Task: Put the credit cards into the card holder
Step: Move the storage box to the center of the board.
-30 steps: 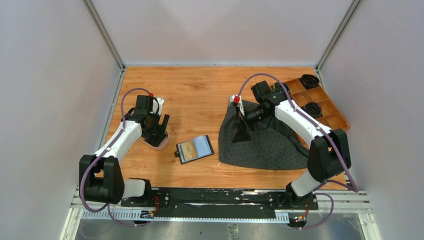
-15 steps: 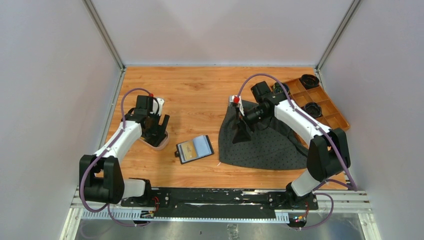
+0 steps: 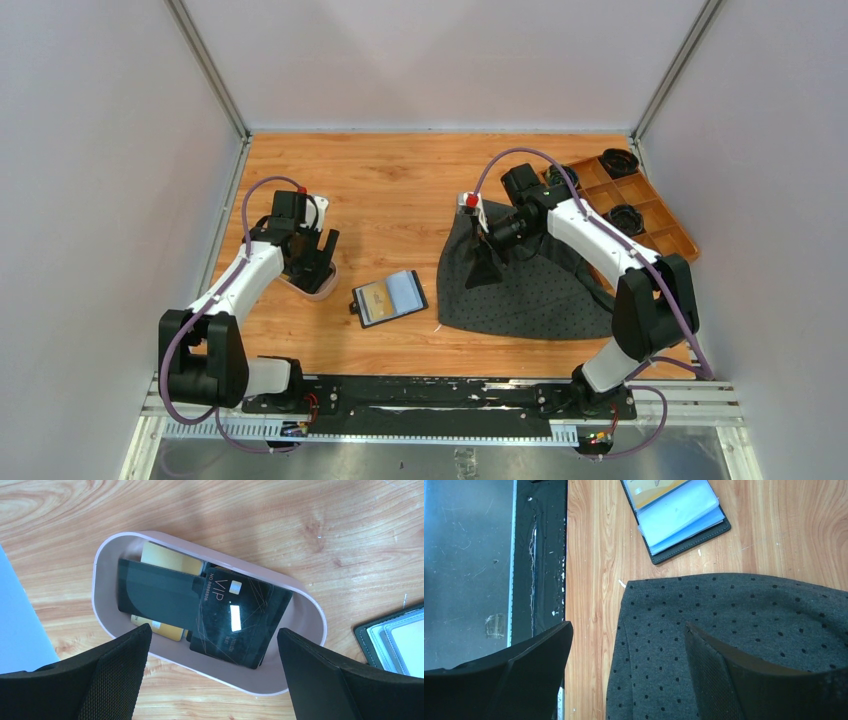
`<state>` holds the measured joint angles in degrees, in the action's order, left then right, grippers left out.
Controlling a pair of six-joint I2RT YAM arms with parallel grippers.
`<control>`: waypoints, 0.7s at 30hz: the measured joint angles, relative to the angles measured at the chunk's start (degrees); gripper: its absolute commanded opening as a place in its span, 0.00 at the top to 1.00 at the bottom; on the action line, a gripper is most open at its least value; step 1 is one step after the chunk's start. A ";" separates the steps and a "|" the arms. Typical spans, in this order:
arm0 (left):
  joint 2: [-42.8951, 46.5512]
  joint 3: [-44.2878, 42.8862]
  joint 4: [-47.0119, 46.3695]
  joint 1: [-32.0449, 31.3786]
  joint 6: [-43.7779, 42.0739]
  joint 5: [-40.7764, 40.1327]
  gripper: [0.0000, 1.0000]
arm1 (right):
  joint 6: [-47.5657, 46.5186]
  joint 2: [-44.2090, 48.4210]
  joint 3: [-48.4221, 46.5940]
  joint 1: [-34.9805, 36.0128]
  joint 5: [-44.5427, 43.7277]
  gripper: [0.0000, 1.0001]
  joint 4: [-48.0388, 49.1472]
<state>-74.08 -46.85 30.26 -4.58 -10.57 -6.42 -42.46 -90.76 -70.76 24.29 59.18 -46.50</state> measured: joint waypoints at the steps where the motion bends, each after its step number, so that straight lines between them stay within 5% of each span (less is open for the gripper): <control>1: 0.00 0.00 0.00 0.00 0.00 0.00 0.00 | -0.04 -0.02 0.00 0.00 -0.02 0.16 -0.07; 21: 0.00 0.02 0.00 0.00 0.02 -0.02 0.00 | -0.70 -0.61 -0.72 0.00 0.02 0.16 -1.25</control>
<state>-74.08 -46.83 30.26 -4.58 -10.55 -6.44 -43.16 -91.37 -71.48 24.29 59.20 -47.75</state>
